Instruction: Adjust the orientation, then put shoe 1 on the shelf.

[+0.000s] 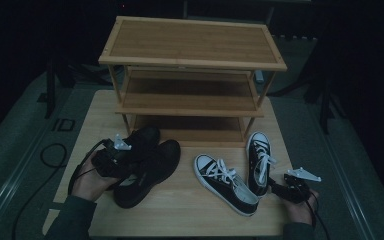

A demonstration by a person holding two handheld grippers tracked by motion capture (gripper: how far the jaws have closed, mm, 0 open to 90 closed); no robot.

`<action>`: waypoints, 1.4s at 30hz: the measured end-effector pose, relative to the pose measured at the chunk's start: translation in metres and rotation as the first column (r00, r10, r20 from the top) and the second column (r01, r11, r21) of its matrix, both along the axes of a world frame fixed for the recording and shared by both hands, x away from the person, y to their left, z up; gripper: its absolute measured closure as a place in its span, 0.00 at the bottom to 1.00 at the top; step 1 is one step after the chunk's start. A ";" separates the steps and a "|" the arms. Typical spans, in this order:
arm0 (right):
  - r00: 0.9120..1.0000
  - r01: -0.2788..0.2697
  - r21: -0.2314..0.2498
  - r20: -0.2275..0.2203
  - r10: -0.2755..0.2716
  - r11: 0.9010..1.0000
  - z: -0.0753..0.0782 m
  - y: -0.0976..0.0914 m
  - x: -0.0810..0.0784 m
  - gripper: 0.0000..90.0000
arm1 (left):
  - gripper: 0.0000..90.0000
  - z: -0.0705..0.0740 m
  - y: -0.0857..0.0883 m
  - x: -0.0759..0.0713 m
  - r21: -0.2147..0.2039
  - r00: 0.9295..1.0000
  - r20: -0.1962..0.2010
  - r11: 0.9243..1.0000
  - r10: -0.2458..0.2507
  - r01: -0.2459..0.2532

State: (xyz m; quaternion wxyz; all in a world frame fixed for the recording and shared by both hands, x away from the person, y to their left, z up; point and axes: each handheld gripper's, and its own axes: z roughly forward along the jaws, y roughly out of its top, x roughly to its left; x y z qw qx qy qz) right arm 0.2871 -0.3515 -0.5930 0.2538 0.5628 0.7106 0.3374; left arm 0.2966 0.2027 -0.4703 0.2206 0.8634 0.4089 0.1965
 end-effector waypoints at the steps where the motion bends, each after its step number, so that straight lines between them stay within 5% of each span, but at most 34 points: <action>1: 1.000 0.000 0.000 0.000 0.000 1.000 0.000 0.000 0.000 0.35 | 0.33 0.001 0.000 -0.001 0.022 1.000 0.016 1.000 0.015 -0.015; 5: 1.000 0.000 0.000 0.000 0.000 1.000 0.000 0.000 0.000 0.35 | 0.28 0.000 0.005 0.001 0.019 0.999 0.015 0.999 0.039 -0.040; 9: 1.000 0.000 0.000 0.000 0.000 1.000 0.000 0.000 0.000 0.35 | 0.28 -0.006 0.011 0.007 -0.005 0.998 -0.032 0.999 0.050 -0.050; 14: 1.000 0.000 0.000 0.000 0.000 1.000 0.000 0.000 0.000 0.35 | 0.26 -0.009 0.017 0.012 -0.071 0.997 -0.077 0.997 0.031 -0.037; 31: 1.000 0.000 0.000 0.000 0.000 1.000 0.000 0.000 0.000 0.35 | 0.21 -0.013 0.009 0.021 -0.045 0.991 -0.133 0.999 0.008 -0.014; 42: 1.000 0.000 0.000 0.000 0.000 1.000 0.000 0.000 0.000 0.35 | 0.42 -0.016 0.006 0.031 -0.025 0.986 -0.167 1.000 0.001 -0.005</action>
